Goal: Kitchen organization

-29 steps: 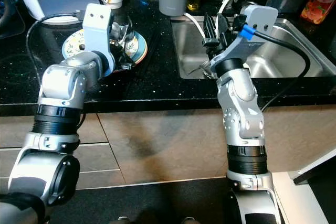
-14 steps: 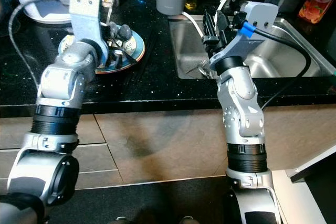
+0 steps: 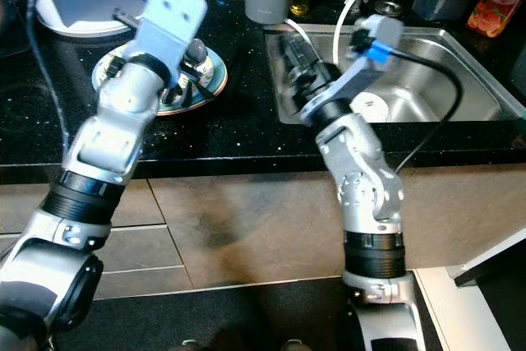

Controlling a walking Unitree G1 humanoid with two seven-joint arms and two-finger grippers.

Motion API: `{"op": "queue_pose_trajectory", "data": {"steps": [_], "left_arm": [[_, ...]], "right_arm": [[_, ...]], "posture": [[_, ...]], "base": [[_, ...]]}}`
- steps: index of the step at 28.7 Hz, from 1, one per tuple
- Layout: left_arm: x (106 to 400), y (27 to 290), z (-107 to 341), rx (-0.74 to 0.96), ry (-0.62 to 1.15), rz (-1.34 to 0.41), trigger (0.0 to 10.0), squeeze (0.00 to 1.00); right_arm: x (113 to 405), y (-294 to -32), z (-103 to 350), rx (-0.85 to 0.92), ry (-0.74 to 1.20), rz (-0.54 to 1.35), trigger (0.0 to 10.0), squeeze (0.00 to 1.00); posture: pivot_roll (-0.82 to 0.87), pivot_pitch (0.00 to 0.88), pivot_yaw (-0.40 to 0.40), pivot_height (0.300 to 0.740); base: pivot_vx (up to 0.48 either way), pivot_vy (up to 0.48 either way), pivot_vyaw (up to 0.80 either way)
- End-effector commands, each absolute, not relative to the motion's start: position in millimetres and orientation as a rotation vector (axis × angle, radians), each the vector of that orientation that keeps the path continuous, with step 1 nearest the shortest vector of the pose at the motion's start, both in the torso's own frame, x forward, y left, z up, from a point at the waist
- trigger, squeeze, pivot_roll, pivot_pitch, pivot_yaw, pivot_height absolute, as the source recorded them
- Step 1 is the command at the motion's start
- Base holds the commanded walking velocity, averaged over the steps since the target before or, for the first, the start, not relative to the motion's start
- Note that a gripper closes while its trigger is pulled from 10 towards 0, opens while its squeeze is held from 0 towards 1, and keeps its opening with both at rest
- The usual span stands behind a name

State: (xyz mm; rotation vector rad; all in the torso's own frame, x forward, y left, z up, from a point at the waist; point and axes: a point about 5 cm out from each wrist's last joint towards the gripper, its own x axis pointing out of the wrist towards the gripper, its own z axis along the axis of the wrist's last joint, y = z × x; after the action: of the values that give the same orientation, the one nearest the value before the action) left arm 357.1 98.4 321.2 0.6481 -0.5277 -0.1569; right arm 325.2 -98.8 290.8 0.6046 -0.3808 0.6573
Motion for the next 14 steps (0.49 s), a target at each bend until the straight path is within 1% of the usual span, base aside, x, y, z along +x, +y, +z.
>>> {"op": "queue_pose_trajectory", "data": {"steps": [1,2,4,5,6,7,8,9,10,11,14], "left_arm": [[350,90,323,0.653,-0.571,-0.207,10.0,0.0],[346,82,323,0.638,-0.588,-0.256,10.0,0.0],[346,82,323,0.638,-0.588,-0.256,10.0,0.0],[339,71,319,0.624,-0.605,-0.331,10.0,0.0],[339,71,319,0.624,-0.605,-0.331,10.0,0.0],[331,59,315,0.612,-0.622,-0.402,10.0,0.0],[331,59,315,0.612,-0.622,-0.402,10.0,0.0],[324,49,309,0.605,-0.628,-0.464,10.0,0.0],[324,49,309,0.605,-0.628,-0.464,10.0,0.0],[316,37,301,0.599,-0.639,-0.541,10.0,0.0],[312,31,300,0.589,-0.645,-0.568,10.0,0.0]], "right_arm": [[321,-103,293,0.632,-0.398,0.673,10.0,0.0],[320,-103,294,0.654,-0.399,0.682,10.0,0.0],[320,-103,294,0.654,-0.399,0.682,10.0,0.0],[320,-106,295,0.694,-0.401,0.684,10.0,0.0],[320,-106,295,0.694,-0.401,0.684,10.0,0.0],[322,-111,296,0.744,-0.398,0.676,10.0,0.0],[322,-111,296,0.744,-0.398,0.676,10.0,0.0],[324,-117,298,0.797,-0.398,0.663,10.0,0.0],[324,-117,298,0.797,-0.398,0.663,10.0,0.0],[326,-125,300,0.853,-0.398,0.654,10.0,0.0],[327,-127,301,0.862,-0.4,0.651,10.0,0.0]], "posture": [[0.13,0.1,-0.073,0.74],[0.13,0.1,-0.073,0.74],[0.13,0.1,-0.073,0.74],[0.13,0.1,-0.073,0.74],[0.13,0.1,-0.073,0.74],[0.13,0.1,-0.076,0.74],[0.13,0.1,-0.076,0.74],[0.13,0.098,-0.077,0.74],[0.13,0.098,-0.077,0.74],[0.13,0.095,-0.08,0.74],[0.13,0.095,-0.08,0.74]], "base": [[0.0,0.0,0.0],[0.0,0.0,0.0],[0.0,0.0,0.0],[0.0,0.0,0.0],[0.0,0.0,0.0],[0.0,0.0,0.0],[0.0,0.0,0.0],[0.0,0.0,0.0],[0.0,0.0,0.0],[0.0,0.0,0.0],[0.0,0.0,0.0]]}}
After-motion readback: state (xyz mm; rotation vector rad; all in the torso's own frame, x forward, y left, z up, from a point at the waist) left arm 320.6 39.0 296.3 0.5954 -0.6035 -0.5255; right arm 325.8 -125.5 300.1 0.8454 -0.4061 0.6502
